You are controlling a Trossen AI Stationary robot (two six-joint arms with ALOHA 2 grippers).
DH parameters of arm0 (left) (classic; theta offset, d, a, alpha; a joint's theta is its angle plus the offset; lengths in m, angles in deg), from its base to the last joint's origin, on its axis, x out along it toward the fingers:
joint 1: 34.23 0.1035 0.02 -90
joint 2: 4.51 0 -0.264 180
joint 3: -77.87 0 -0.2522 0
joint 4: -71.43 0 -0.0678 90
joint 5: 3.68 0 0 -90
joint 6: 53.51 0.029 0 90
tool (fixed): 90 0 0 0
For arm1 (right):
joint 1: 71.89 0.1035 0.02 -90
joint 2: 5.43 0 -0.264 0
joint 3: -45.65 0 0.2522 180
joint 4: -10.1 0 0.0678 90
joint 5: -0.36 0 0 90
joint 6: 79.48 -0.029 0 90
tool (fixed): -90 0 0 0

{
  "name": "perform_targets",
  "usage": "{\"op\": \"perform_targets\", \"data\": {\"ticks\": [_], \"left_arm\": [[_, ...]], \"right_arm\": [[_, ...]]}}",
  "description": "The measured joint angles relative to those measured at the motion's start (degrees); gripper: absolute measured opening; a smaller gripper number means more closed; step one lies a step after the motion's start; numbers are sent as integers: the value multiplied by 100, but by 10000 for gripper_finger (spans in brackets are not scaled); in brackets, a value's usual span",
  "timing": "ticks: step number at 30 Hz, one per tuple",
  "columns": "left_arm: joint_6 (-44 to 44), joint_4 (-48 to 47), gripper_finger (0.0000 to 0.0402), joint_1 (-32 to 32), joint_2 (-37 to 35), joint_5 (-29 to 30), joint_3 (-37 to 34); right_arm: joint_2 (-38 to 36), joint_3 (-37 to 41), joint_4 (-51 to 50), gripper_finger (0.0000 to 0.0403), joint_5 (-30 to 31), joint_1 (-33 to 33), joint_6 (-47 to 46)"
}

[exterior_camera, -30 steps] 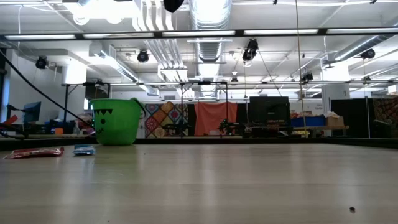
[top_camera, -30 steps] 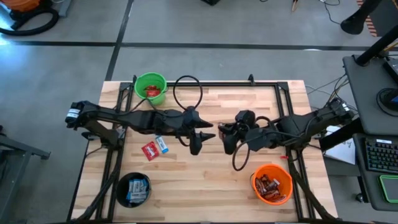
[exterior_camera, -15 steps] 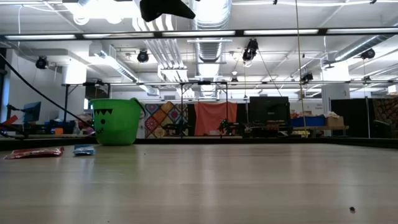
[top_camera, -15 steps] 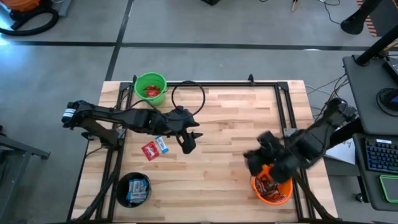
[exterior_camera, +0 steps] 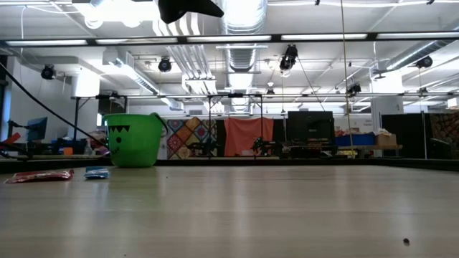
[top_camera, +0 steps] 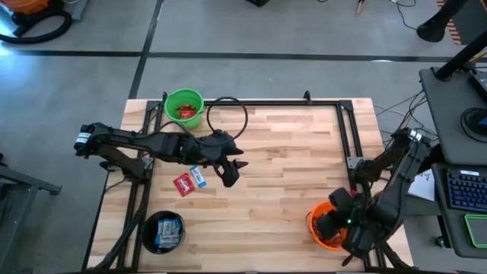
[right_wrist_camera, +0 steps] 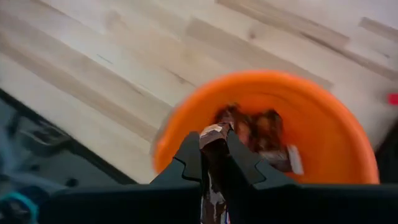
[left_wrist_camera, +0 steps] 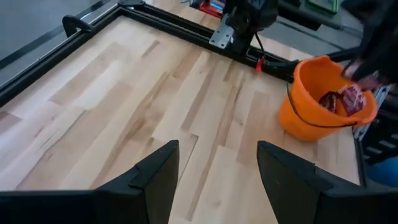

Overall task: Sort candy
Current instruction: Put the brown chocolate into the orange bucket, then put the white chocolate into the black bucket

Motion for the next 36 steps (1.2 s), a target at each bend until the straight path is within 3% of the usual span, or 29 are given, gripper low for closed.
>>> {"op": "perform_targets", "data": {"ticks": [6, 15, 20, 24, 31, 36], "left_arm": [[-232, 500, 198, 0, -12, -2, -2], [-900, 744, 198, -54, -16, -11, -2], [-1179, 598, 198, -208, -16, -405, -2], [-1827, -346, 198, -544, -16, -636, -2], [-3454, -2736, 197, -1443, 19, 42, -7], [-4024, -3243, 192, -1740, 104, 260, -143]], "right_arm": [[343, 11, -101, 29, -302, 58, 394], [526, 14, -142, 151, -620, 121, 1087], [502, 14, -118, 183, -613, 130, 1418], [429, 15, 101, 183, -360, 110, 1727], [410, 14, 670, 170, 348, 55, 2475], [410, 14, 682, 164, 585, -297, 3086]]}}
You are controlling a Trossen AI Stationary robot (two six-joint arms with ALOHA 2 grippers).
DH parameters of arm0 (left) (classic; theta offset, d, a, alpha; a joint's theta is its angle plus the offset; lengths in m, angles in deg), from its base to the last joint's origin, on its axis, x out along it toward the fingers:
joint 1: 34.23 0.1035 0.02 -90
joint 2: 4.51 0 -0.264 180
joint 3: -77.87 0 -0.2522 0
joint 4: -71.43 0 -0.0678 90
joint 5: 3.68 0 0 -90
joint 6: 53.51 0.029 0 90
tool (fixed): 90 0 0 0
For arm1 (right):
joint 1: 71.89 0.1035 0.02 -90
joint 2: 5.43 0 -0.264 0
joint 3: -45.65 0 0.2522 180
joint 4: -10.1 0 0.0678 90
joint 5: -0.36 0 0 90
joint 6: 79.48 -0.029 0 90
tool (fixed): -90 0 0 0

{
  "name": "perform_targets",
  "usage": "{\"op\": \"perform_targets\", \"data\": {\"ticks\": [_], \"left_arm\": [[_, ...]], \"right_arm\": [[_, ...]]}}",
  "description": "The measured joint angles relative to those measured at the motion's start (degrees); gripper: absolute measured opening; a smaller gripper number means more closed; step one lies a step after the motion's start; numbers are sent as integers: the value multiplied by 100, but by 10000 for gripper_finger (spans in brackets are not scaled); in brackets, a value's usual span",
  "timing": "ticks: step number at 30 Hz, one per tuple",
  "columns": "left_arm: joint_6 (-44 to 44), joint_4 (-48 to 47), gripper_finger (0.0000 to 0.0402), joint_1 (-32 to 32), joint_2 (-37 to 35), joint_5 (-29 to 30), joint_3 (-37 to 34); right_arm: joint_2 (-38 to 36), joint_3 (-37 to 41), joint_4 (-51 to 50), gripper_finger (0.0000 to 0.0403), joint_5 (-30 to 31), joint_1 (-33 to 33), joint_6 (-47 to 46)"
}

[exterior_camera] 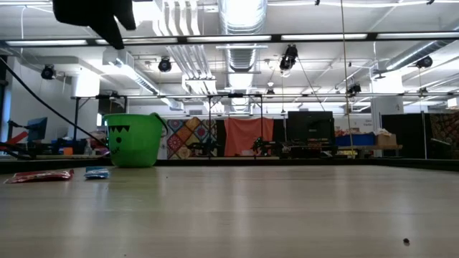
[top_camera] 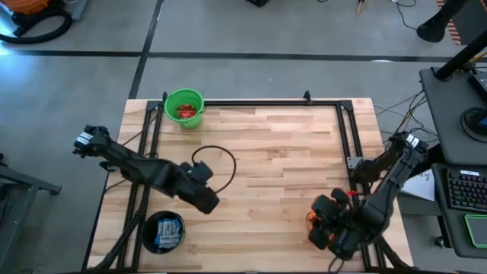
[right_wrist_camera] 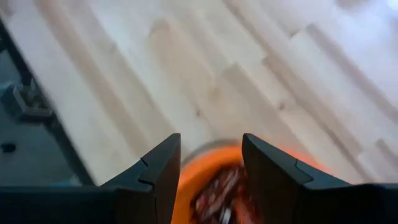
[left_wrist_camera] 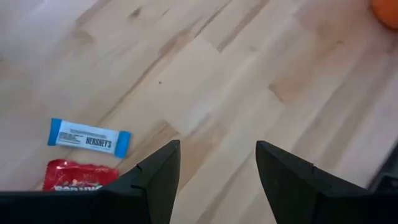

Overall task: Sort candy
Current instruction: Put the white chocolate into the black bucket

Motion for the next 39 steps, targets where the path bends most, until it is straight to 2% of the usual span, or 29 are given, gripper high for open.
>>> {"op": "perform_targets", "data": {"ticks": [11, 17, 21, 25, 30, 34, 39], "left_arm": [[-218, 149, 192, -2, 149, 213, -154], [477, 147, 191, 99, 149, 457, -154], [550, 147, 191, 155, 149, 114, -150], [503, 268, 191, 111, 149, -37, -137], [799, 284, 191, 152, 149, 267, -141], [824, 303, 191, 209, 147, -51, -94], [827, 380, 191, 201, 147, 273, -98]], "right_arm": [[-59, 0, -76, 161, 46, -609, 33], [-59, 0, -71, 159, 77, -957, 373], [-72, 0, -58, 155, -216, -1173, 176], [-78, 0, -55, 152, -393, -1219, 4], [-78, 0, -59, 145, 29, -1241, 43], [-78, 0, -57, 141, -169, -1294, -41], [-68, 0, -58, 141, -107, -1293, -37]]}}
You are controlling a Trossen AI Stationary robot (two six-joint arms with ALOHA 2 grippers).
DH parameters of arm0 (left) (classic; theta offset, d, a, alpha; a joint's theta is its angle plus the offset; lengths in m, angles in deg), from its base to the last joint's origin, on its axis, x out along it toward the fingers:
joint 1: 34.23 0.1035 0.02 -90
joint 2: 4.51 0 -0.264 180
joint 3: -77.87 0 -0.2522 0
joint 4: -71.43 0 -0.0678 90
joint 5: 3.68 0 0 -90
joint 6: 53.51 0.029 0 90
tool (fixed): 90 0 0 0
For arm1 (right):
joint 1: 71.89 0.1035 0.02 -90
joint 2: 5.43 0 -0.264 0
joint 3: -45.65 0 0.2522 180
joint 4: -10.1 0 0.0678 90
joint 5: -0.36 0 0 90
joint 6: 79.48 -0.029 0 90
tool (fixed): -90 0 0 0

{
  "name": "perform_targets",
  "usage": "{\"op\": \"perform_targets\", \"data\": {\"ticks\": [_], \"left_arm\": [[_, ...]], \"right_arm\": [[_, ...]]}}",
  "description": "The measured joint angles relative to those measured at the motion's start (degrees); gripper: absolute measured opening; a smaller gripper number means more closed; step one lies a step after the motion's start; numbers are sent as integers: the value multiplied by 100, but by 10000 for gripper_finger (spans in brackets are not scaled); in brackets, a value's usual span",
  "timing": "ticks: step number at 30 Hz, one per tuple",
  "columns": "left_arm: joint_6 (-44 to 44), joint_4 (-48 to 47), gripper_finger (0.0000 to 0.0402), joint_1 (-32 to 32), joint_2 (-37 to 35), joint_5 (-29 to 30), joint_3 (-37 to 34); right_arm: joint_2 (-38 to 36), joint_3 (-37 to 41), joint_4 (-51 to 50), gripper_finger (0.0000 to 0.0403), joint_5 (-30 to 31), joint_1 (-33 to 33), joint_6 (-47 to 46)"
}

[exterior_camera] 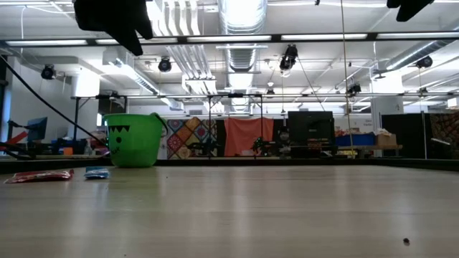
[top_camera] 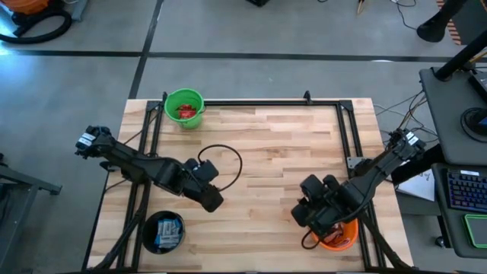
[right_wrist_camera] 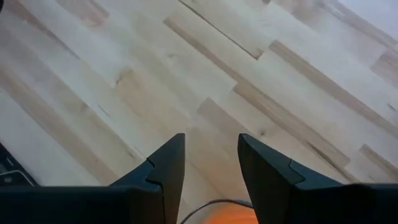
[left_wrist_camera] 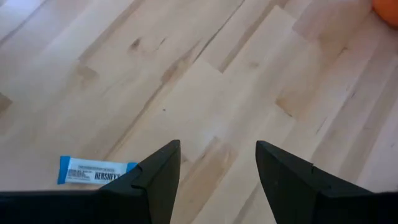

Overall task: Sort candy
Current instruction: Put the white chocolate into the black bucket

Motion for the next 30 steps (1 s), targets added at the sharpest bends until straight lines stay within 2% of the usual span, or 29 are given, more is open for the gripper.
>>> {"op": "perform_targets", "data": {"ticks": [3, 8, 12, 17, 24, 30], "left_arm": [[-15, 65, 191, 6, 0, 95, 0], [34, 132, 191, 2, 4, -169, 2], [-19, 412, 191, 2, 4, 126, 0], [91, 812, 191, 20, 4, 70, 0], [230, 829, 191, 13, 7, 304, -2], [388, 822, 191, 14, 9, 306, -15]], "right_arm": [[3, 0, 1, 138, -31, -3, -7], [-14, 0, 2, 137, -185, 1, -201], [-8, 0, -1, 134, 82, -1, -282], [-8, 0, -3, 132, 159, -14, -450], [28, 0, -43, 130, 620, -31, -477], [31, 0, -40, 129, 613, -49, -554]]}}
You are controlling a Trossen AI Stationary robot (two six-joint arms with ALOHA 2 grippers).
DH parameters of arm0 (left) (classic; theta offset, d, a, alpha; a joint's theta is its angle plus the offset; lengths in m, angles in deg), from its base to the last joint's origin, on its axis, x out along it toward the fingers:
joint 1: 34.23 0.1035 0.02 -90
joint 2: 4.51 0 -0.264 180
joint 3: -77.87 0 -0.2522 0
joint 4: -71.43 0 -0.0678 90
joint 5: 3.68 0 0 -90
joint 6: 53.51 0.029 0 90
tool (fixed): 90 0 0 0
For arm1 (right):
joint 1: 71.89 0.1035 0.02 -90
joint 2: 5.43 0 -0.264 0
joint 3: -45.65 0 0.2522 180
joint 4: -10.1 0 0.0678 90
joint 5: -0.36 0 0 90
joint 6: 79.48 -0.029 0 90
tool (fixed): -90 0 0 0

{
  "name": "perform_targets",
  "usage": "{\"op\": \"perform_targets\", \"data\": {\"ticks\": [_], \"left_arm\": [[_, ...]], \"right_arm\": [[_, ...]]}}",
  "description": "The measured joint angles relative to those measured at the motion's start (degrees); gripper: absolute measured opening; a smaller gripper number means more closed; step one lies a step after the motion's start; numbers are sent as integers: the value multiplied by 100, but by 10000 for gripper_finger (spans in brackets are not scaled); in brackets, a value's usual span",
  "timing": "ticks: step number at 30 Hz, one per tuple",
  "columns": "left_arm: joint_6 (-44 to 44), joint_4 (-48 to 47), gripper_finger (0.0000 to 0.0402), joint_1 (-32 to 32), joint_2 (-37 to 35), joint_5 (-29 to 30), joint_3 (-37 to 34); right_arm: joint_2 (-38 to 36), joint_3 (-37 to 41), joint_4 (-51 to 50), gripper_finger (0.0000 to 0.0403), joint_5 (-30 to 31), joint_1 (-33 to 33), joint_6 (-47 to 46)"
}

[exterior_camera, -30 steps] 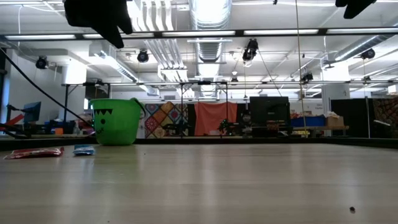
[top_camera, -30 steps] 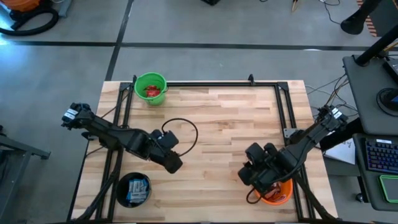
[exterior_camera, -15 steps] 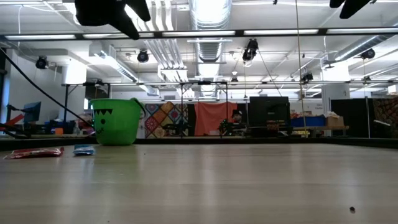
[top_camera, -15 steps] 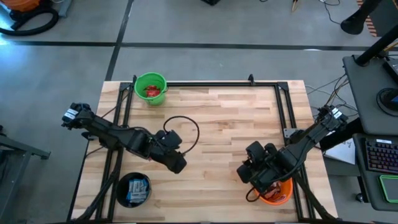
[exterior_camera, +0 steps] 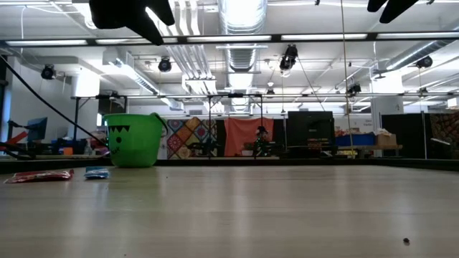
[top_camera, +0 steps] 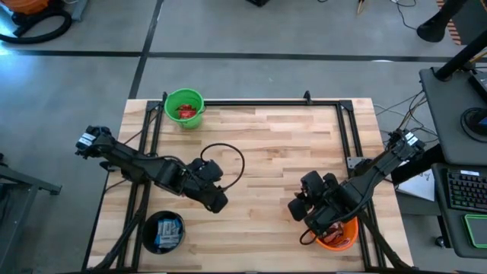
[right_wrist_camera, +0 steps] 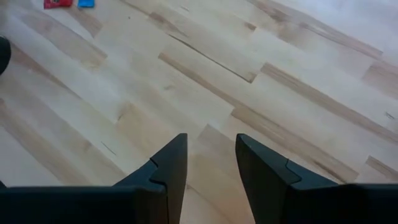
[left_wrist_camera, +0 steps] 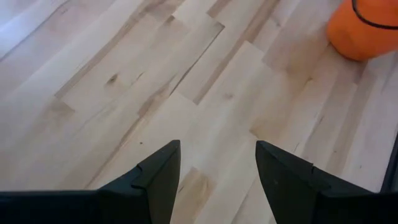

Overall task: Sort candy
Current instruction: Put the white chocolate into the black bucket

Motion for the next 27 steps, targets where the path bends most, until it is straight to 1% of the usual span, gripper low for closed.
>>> {"op": "perform_targets", "data": {"ticks": [9, 12, 14, 17, 20, 22, 25, 27], "left_arm": [[106, -5, 191, 23, 0, -95, -40], [109, -6, 191, 23, 0, -105, -40], [149, -105, 191, 23, 0, -110, -40], [101, -472, 191, 38, 0, -32, -86], [73, -512, 191, 81, 0, 313, -358], [-135, -524, 191, 150, 0, 358, -636], [-645, -523, 191, 237, 0, -97, -1174], [-1030, -536, 191, 239, 4, -292, -1514]], "right_arm": [[0, 0, 8, 125, -100, 0, -195], [0, 0, 10, 125, -181, 0, 164], [1, 0, 9, 125, -68, 1, 273], [29, 0, -4, 125, 288, -14, 139], [46, 0, -8, 125, 419, -90, 251], [50, 0, -11, 125, 412, -167, 379], [52, 0, -13, 125, 402, -320, 388], [52, 0, -12, 125, 401, -425, 416]]}}
